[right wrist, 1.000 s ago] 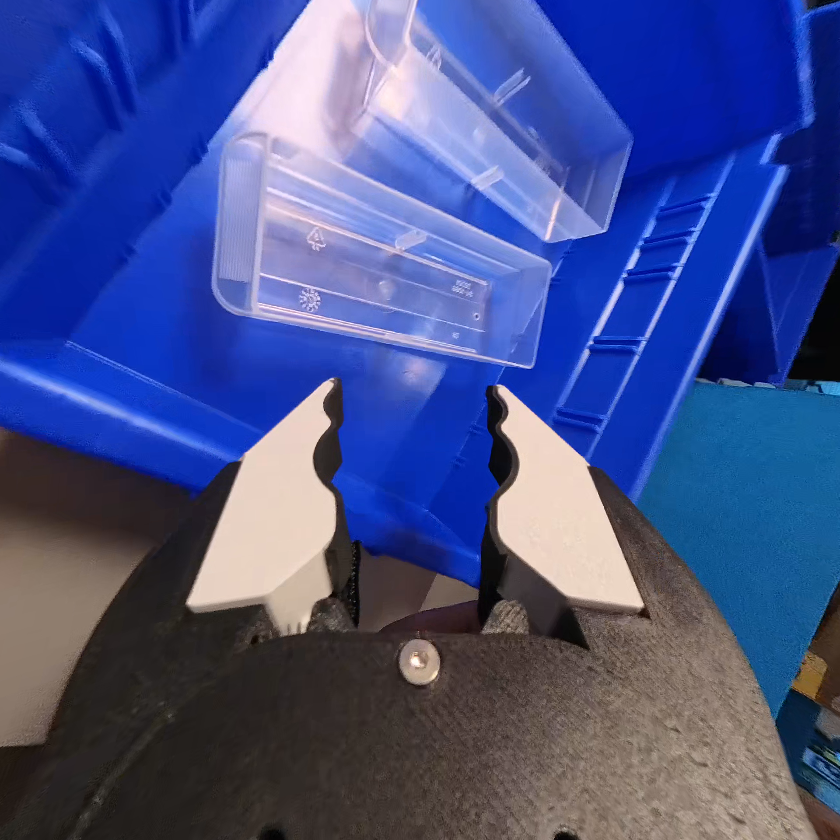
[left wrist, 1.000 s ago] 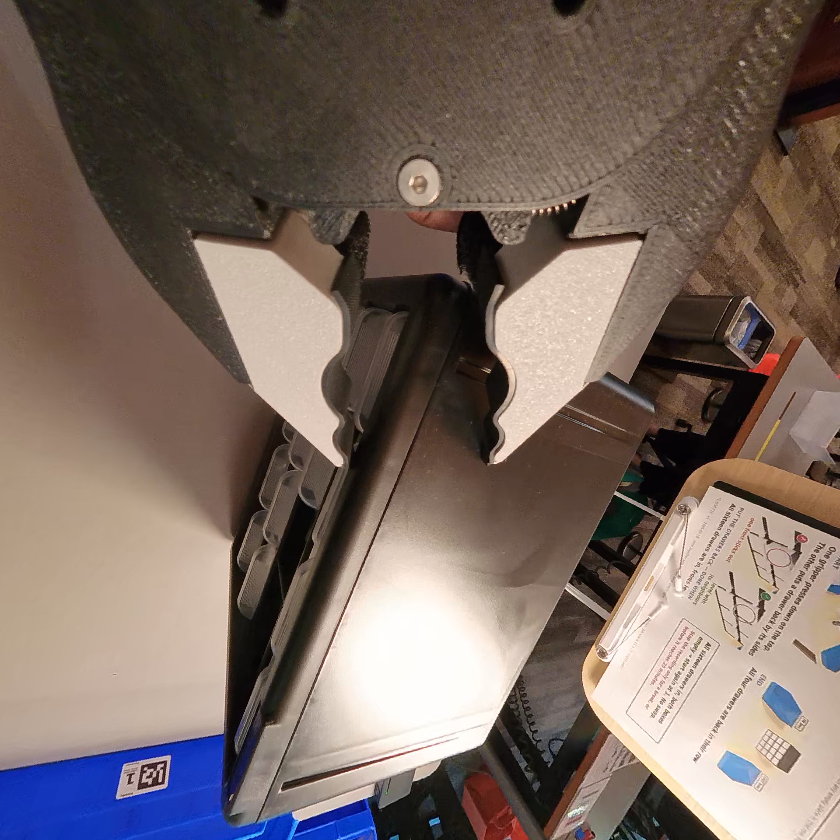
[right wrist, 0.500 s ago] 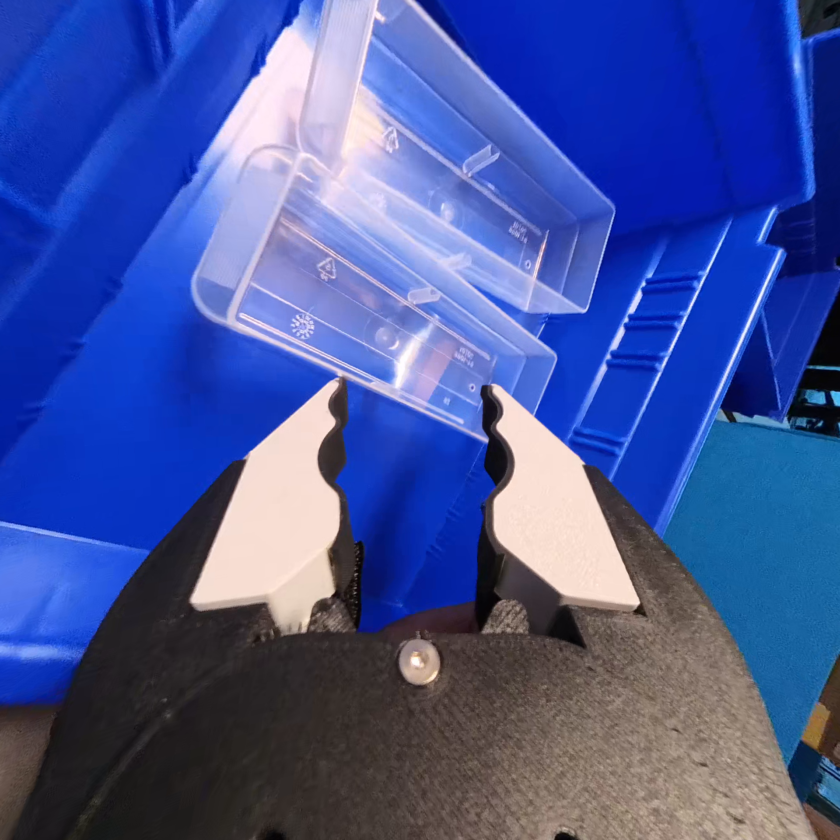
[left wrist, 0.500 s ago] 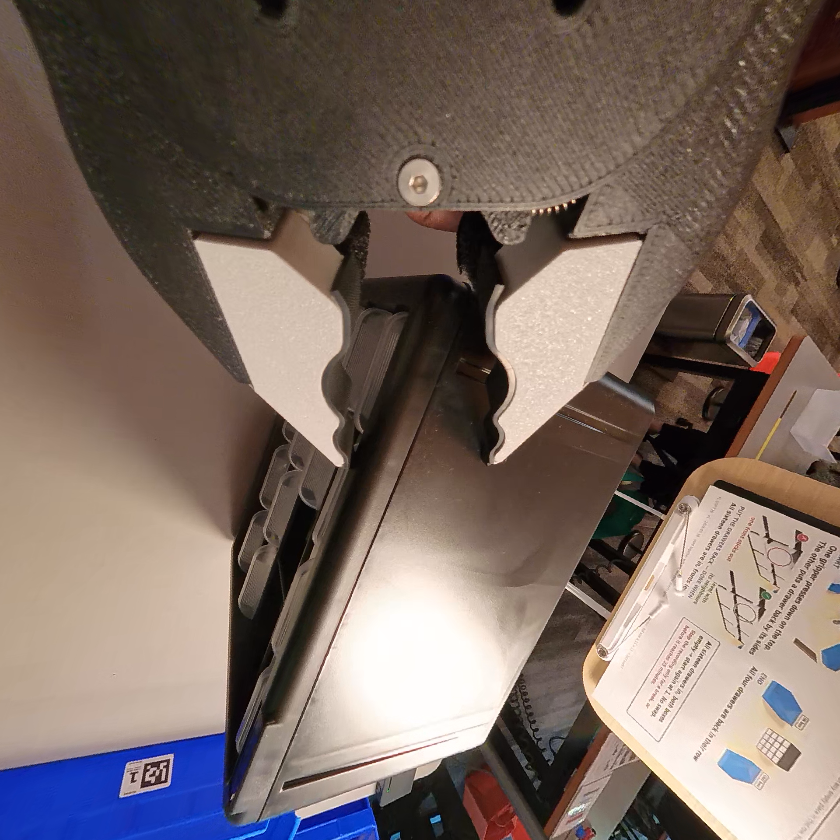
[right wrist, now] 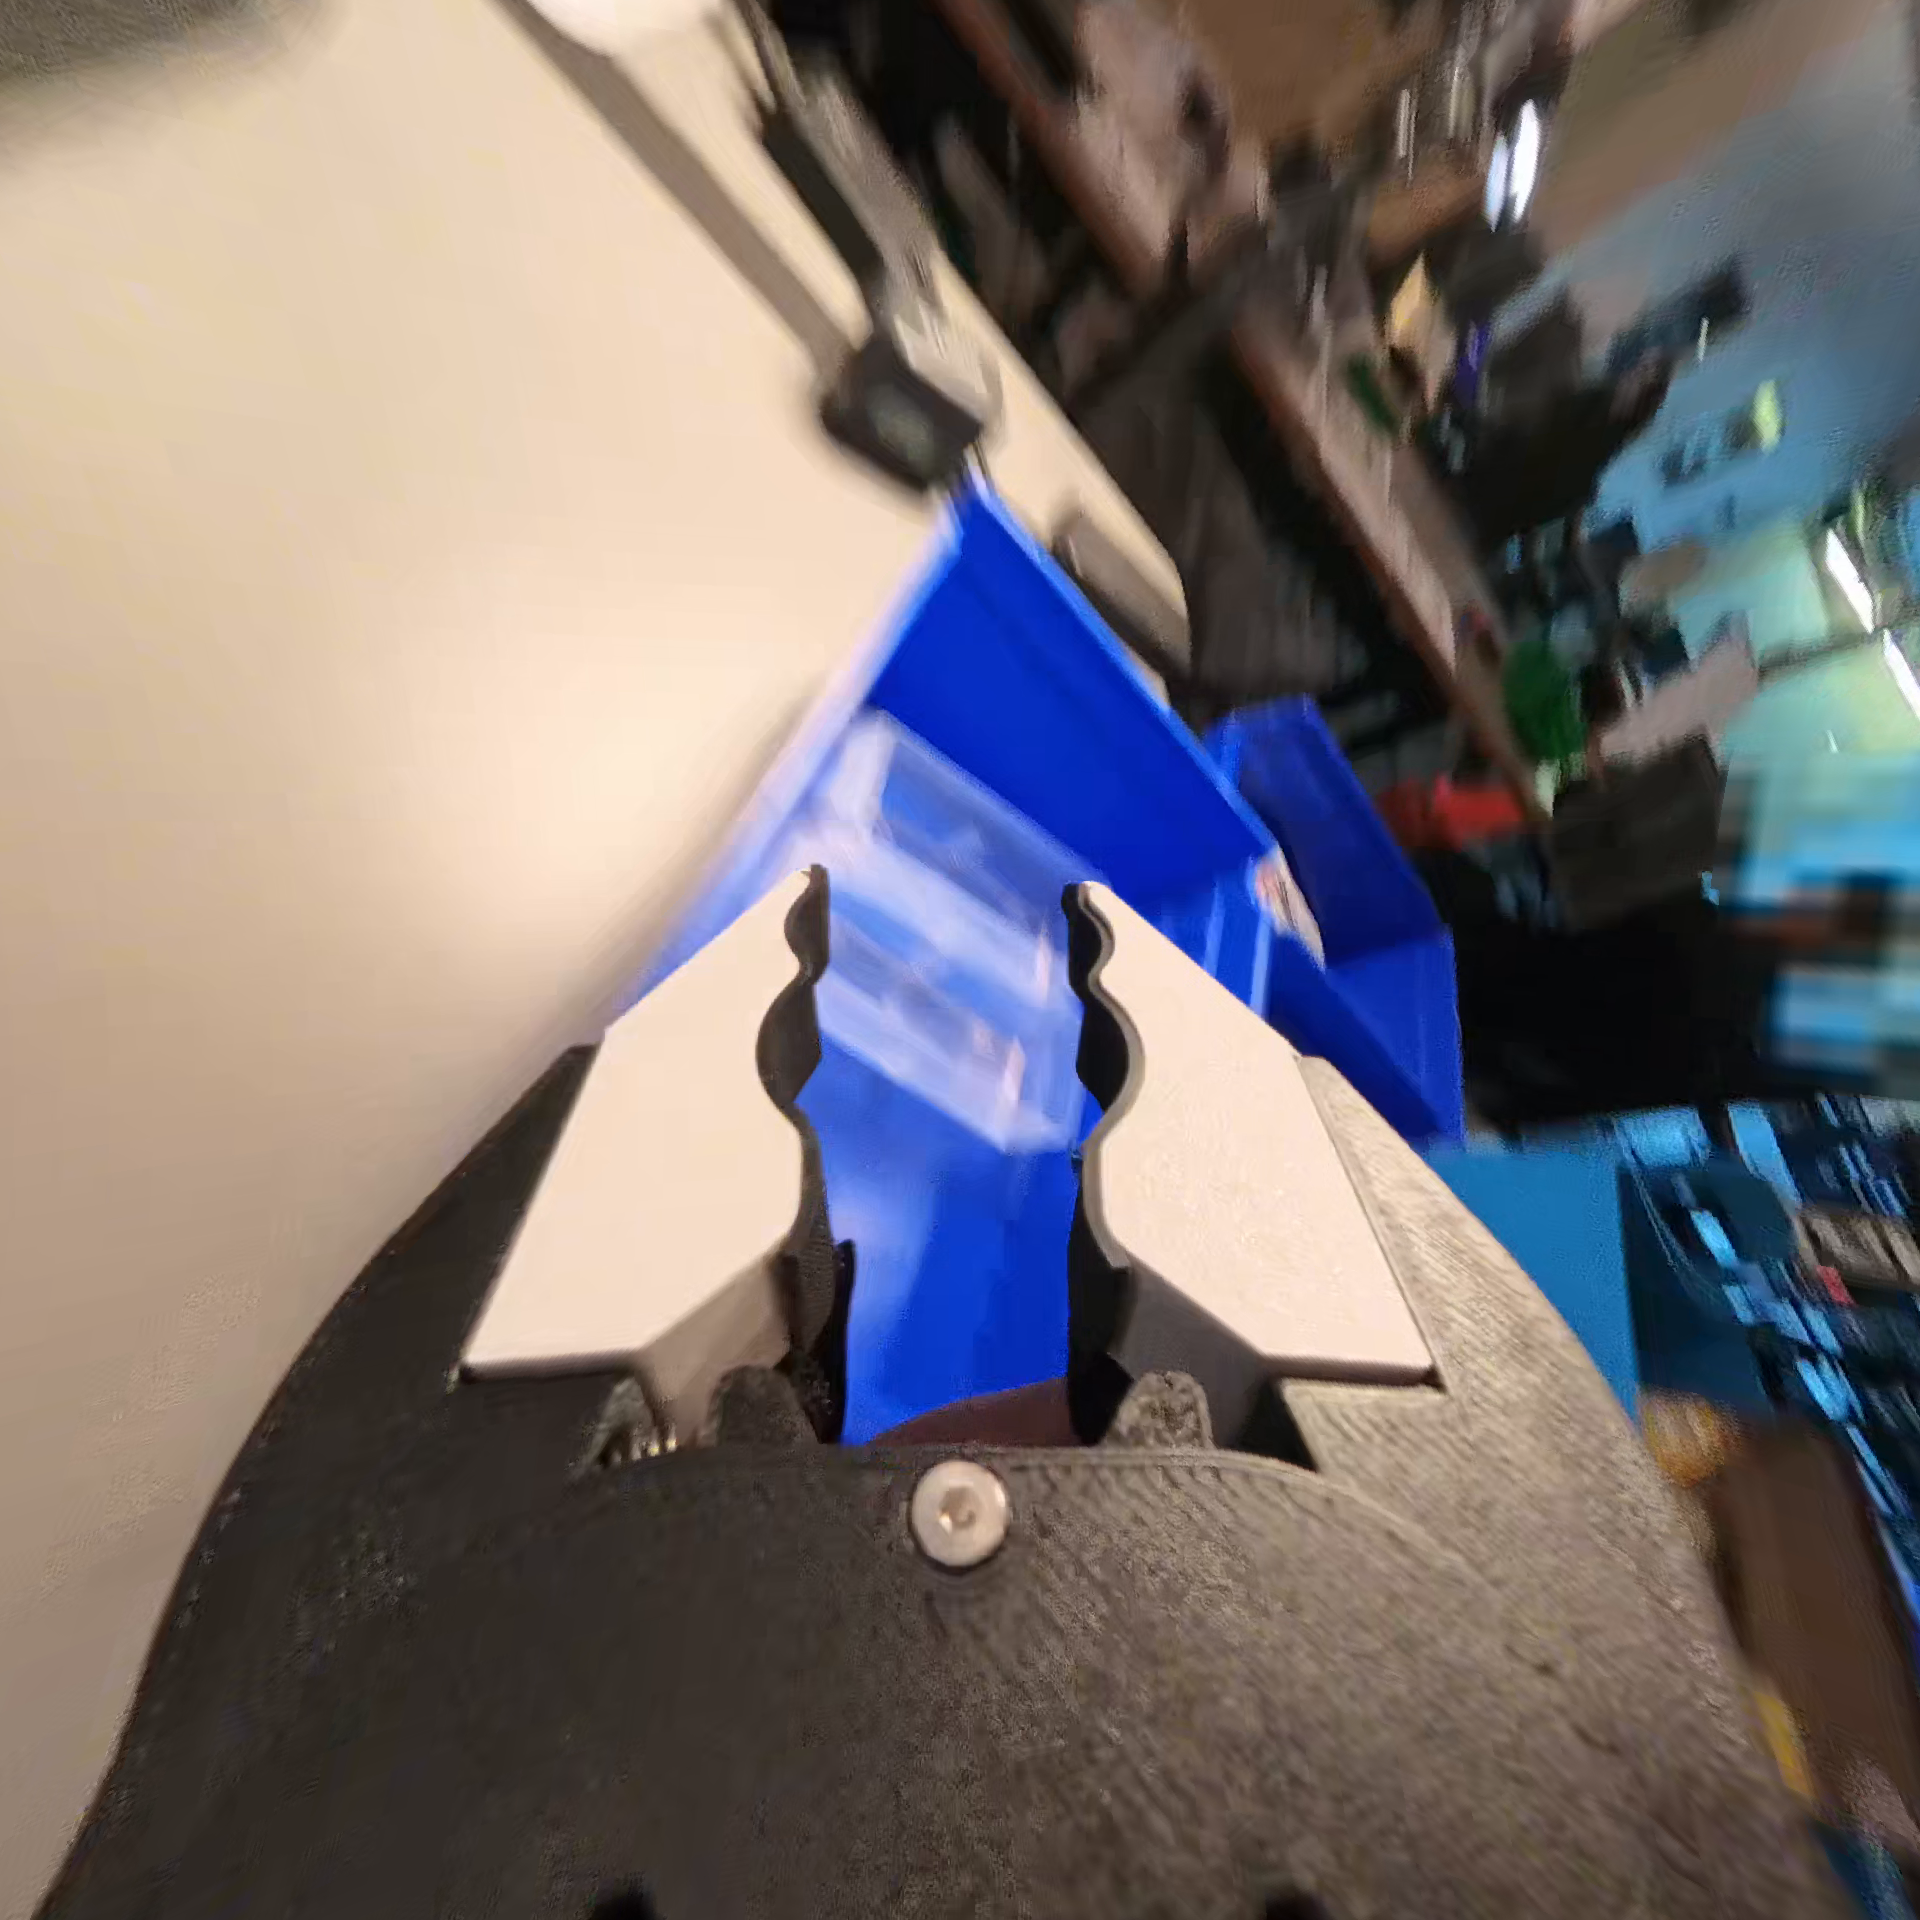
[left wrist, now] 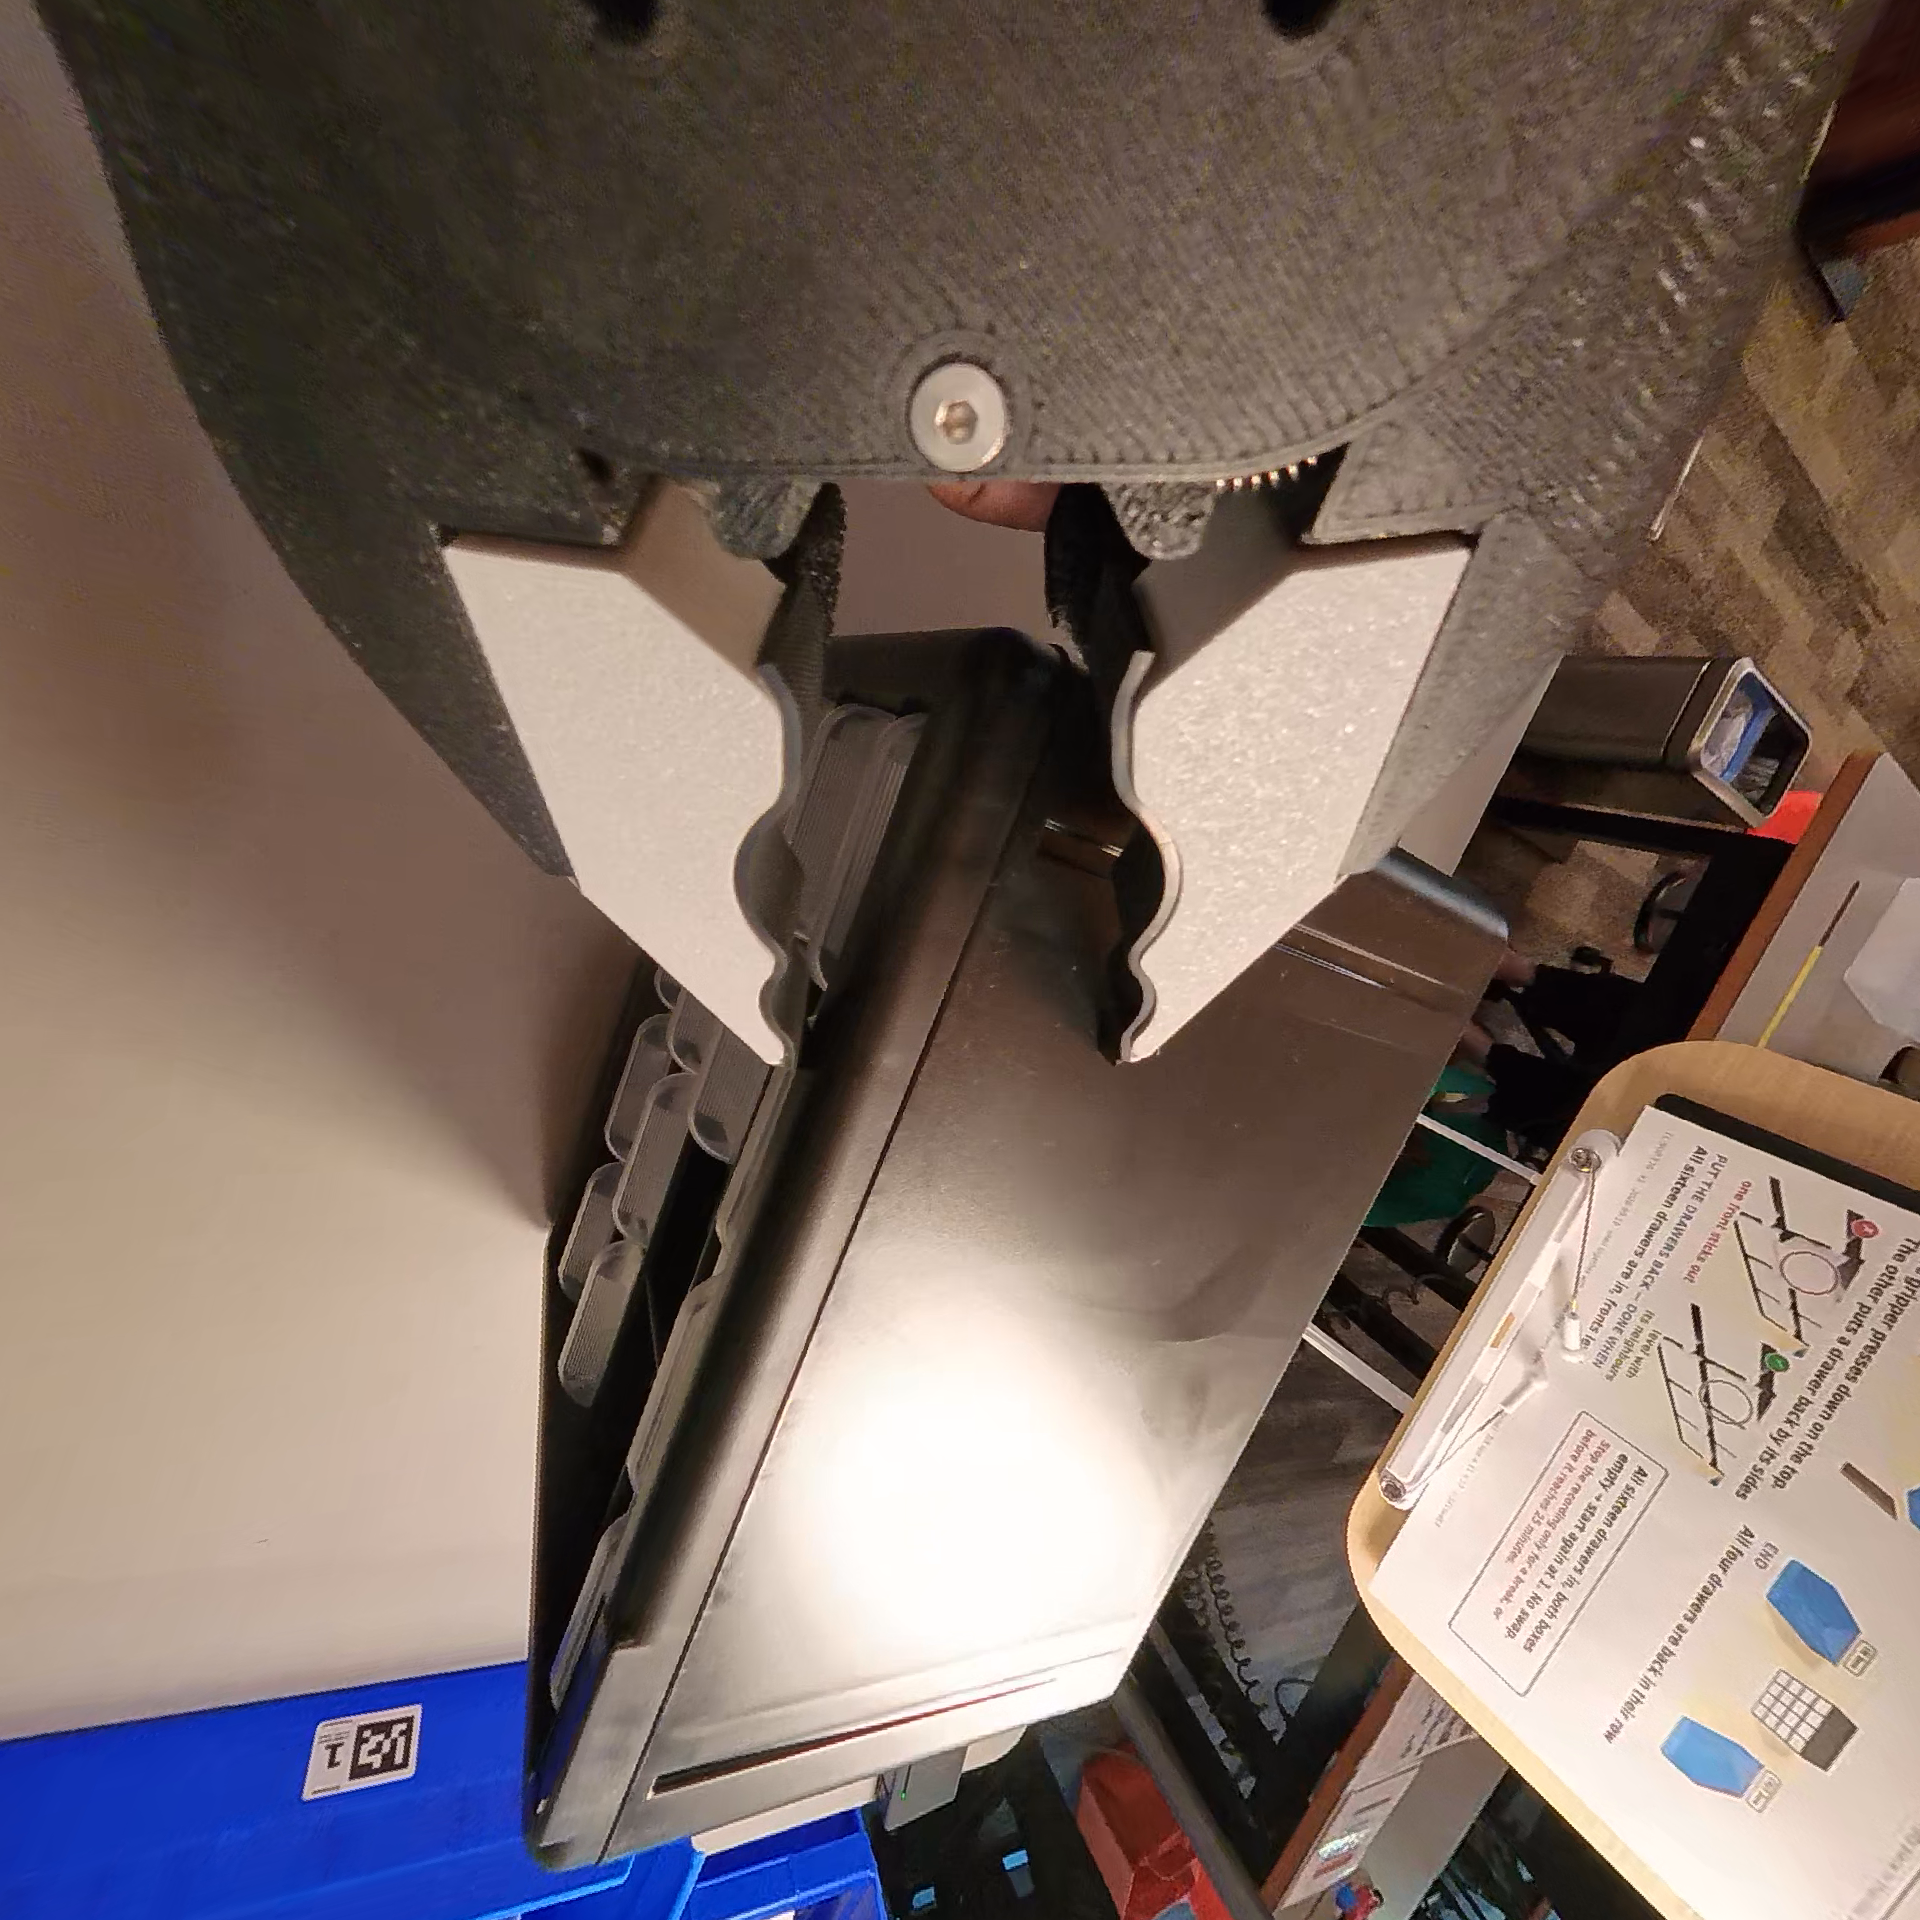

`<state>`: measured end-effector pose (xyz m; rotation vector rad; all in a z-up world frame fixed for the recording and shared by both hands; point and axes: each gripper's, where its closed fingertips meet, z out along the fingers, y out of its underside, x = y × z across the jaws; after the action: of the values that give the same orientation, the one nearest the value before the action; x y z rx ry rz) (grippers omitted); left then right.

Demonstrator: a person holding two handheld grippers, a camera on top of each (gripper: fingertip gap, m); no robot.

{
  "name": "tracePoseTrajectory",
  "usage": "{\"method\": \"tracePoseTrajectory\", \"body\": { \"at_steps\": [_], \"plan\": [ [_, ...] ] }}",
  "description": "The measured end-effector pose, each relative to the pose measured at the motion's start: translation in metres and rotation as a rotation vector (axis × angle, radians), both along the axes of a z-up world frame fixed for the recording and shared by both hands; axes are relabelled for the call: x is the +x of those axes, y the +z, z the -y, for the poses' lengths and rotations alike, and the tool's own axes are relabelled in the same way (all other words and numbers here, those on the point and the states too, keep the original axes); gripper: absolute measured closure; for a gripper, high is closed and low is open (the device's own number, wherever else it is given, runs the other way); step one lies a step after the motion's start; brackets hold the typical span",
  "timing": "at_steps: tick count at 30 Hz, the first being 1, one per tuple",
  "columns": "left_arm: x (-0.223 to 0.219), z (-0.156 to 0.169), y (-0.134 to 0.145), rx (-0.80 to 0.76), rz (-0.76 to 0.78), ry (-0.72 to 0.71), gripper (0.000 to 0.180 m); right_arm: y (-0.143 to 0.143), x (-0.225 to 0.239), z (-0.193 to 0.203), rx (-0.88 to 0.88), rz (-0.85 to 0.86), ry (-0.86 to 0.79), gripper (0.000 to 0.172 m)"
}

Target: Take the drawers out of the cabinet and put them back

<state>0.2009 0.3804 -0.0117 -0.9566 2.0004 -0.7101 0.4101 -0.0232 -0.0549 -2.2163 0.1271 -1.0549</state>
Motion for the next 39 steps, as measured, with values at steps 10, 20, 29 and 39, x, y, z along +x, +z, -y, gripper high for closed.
{"method": "tracePoseTrajectory", "body": {
  "at_steps": [10,20,29,39],
  "plan": [
    [0.0,0.0,0.0,-0.003,0.002,0.01,0.121,0.016,-0.184,-0.252,0.364,0.239,0.724,0.141],
    [0.0,-0.001,0.0,-0.014,0.004,-0.003,0.117,-0.009,-0.206,-0.367,0.282,0.646,0.772,0.141],
    [0.0,-0.001,0.0,-0.018,0.002,-0.005,0.116,-0.008,-0.228,-0.35,0.239,0.787,0.778,0.155],
    [0.0,-0.001,0.0,-0.016,0.002,0.004,0.119,-0.011,-0.245,-0.33,0.153,0.726,0.835,0.141]
  ]
}}
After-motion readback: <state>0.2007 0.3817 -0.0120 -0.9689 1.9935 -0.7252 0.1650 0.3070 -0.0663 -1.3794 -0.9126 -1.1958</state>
